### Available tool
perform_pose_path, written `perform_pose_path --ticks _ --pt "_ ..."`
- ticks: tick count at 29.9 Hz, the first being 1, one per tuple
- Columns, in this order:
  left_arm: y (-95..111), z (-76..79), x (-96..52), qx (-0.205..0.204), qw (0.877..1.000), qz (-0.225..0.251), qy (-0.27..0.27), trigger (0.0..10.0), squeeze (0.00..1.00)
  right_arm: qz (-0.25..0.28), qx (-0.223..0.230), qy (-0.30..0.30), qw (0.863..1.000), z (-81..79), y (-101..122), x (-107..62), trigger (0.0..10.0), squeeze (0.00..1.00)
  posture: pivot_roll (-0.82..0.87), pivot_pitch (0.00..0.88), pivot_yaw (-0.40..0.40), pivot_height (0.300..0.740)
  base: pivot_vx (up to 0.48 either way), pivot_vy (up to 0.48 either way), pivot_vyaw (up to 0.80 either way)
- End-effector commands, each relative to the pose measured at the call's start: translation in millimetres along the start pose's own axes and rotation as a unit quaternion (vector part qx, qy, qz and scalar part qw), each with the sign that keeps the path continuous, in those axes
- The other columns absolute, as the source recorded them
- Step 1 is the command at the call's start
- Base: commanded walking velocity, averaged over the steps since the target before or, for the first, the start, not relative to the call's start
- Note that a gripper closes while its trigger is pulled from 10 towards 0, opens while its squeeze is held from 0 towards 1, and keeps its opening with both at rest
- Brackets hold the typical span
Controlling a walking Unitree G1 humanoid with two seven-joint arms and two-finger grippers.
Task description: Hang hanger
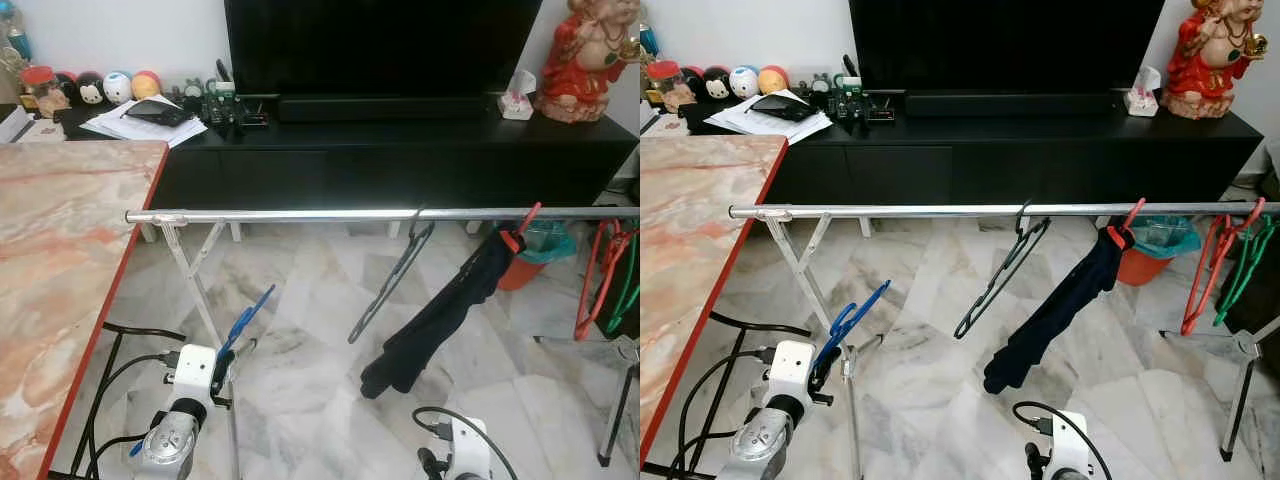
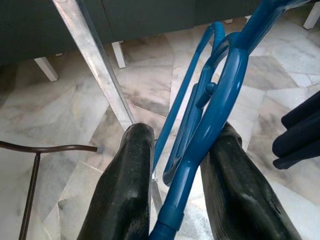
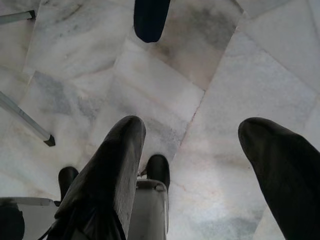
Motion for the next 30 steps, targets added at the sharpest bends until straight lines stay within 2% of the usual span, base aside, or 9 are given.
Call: perform_pose_path --ticks 1,4,12,20,26,30 --pt "3 -5.2 0.9 0.006 1.0 0.003 0.006 10.0 0.0 -0.005 -0.005 0.006 1.0 -4.2 -2 0.1 10.0 0.0 0.05 0.0 -0.042 0.74 0.0 0.401 -0.64" --pt "7 -1.5 3.0 0.019 1.0 0.008 -0.006 10.0 0.0 -0.001 -0.005 0.005 1.0 -4.0 -1 0.1 10.0 0.0 0.05 0.0 -0.042 0.74 0.0 0.134 -0.21" --pt "16 8.5 6.1 0.019 0.999 0.026 -0.026 10.0 0.0 0.004 0.0 0.005 1.0 -4.1 0 0.1 10.0 0.0 0.05 0.0 -0.042 0.74 0.0 0.0 0.0" --pt "19 8.8 6.9 0.018 0.999 0.032 -0.026 10.0 0.0 0.001 -0.002 0.002 1.0 -3.9 0 0.1 10.0 0.0 0.05 0.0 -0.04 0.74 0.0 0.0 0.0" --pt "24 10.1 7.2 0.015 0.999 0.043 -0.026 10.0 0.0 0.0 -0.006 0.003 1.0 -4.0 -1 0.2 10.0 0.0 0.05 0.0 -0.04 0.74 0.0 0.0 -0.61" --pt "27 9.0 8.6 0.014 0.999 0.044 -0.025 10.0 0.0 0.003 0.0 0.003 1.0 -4.5 0 0.1 10.0 0.0 0.05 0.0 -0.039 0.74 0.303 0.0 0.0"
Point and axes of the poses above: a point about 5 cm out from each wrist's last joint towards the gripper, its own x axis pointing out of the wrist towards the gripper, its own y axis along the axis of the wrist's last joint, z = x × y, the point moved 5 cm from there along x, pointing out of the wrist towards the gripper, and after that the axes turned 3 degrees about -x, right-handed, at the moved point
